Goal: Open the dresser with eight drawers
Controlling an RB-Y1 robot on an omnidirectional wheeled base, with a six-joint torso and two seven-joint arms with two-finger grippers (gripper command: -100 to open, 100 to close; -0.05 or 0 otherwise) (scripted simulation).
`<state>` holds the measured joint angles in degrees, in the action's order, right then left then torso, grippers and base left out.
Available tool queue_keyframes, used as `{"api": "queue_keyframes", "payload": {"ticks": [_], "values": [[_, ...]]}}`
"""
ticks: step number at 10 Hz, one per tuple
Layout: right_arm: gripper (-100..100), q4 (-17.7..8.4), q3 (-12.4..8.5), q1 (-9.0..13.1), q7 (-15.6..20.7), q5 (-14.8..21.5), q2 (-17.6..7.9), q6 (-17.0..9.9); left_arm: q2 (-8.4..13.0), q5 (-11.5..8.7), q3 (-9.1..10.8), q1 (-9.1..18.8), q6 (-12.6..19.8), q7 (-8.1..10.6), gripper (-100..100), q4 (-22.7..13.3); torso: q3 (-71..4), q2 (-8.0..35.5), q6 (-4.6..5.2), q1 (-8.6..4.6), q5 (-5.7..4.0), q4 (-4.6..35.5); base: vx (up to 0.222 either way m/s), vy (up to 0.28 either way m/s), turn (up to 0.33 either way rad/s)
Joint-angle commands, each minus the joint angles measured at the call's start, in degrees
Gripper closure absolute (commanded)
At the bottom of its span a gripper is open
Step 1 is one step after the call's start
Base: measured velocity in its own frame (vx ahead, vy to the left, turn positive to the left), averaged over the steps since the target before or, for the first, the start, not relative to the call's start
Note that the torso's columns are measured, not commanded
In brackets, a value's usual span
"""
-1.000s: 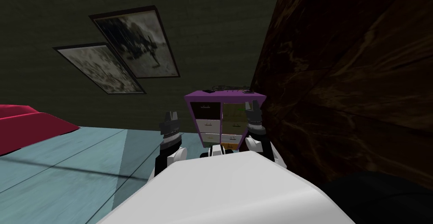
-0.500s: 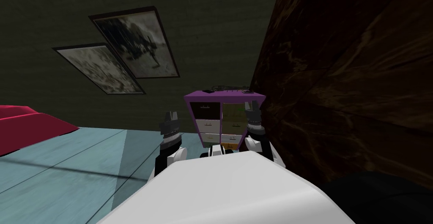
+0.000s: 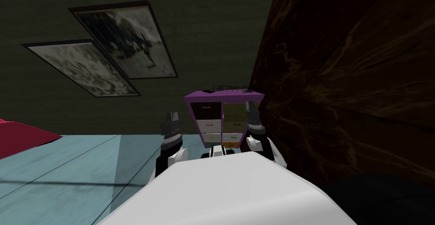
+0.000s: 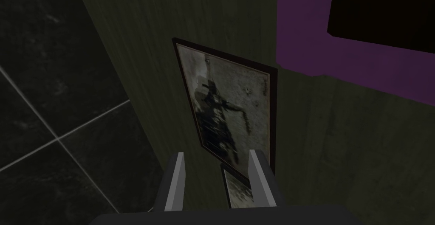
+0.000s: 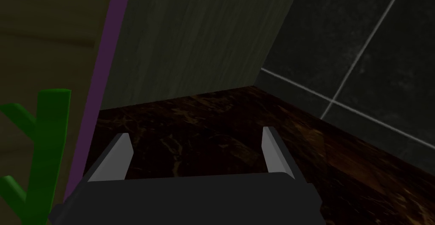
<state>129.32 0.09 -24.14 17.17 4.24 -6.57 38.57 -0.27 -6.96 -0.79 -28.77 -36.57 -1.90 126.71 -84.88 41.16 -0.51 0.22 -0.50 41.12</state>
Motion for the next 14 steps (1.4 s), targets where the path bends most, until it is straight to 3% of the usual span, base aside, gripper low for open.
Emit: {"api": "queue_keyframes", "payload": {"ticks": [1, 4, 12, 14], "values": [[-100, -1.91, 0.9, -0.32, 0.6, 0.53, -0.04, -1.26, 0.0, 0.0, 0.0, 0.0, 0.0, 0.0, 0, 0.0, -0.13, -0.19, -0.06, 0.03, 0.0, -0.07, -0.011, -0.011, 0.021], [-100, -2.73, 0.92, 0.04, 2.97, 2.02, -0.35, -1.55, 0.0, 0.0, 0.0, -0.01, 0.0, 0.0, 0, 0.0, -0.07, -0.09, 0.14, -0.01, -0.02, -0.02, -0.001, 0.024, -0.038], [-100, -7.99, 1.04, 2.35, 16.57, 11.61, -2.1, -3.27, 0.0, 0.0, 0.0, 0.0, 0.0, 0.0, 0, 0.0, 0.33, 1.14, 0.5, -0.24, 0.5, 1.16, -0.032, 0.085, -0.071], [-100, -7.99, 1.04, 2.35, 18.53, 11.61, -2.1, -3.27, 0.0, 0.0, 0.0, 0.0, 0.0, 0.0, 0, 0.0, 0.32, 1.13, 0.5, -0.25, 0.5, 1.16, -0.018, 0.043, -0.032]]}}
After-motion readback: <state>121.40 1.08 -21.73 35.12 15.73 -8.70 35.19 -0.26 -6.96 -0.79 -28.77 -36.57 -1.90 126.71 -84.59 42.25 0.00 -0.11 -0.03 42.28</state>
